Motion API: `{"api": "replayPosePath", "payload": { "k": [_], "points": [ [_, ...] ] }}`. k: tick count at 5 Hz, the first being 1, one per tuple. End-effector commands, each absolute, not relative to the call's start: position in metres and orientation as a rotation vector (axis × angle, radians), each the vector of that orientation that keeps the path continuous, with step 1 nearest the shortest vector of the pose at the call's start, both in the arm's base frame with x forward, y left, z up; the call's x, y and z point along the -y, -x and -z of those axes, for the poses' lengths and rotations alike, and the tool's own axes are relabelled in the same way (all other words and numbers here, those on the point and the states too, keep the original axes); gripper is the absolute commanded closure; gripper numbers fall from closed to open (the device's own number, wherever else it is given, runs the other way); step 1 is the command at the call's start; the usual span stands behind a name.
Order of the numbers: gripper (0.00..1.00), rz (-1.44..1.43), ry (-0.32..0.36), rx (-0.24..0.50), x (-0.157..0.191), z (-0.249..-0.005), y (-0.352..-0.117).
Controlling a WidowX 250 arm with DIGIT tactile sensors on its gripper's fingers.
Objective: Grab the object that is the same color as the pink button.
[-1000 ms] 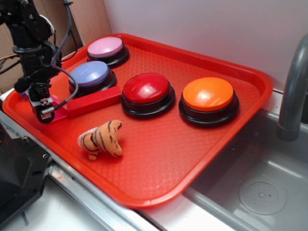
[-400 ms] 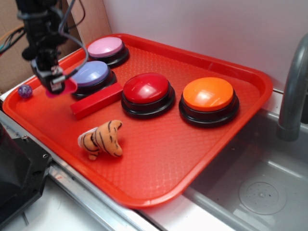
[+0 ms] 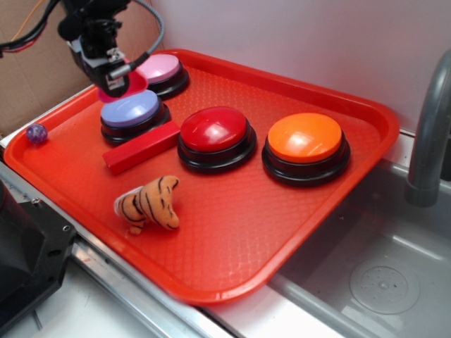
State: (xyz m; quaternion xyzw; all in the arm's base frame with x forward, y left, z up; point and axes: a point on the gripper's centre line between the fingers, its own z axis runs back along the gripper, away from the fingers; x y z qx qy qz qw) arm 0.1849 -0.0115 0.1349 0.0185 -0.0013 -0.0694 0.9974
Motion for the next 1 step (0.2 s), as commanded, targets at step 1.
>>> {"api": "replayPosePath", "payload": {
  "k": [1],
  "points": [
    [1.0,0.037,-0.031,0.054,0.0288,-0.1533,-0.1815]
  ]
}}
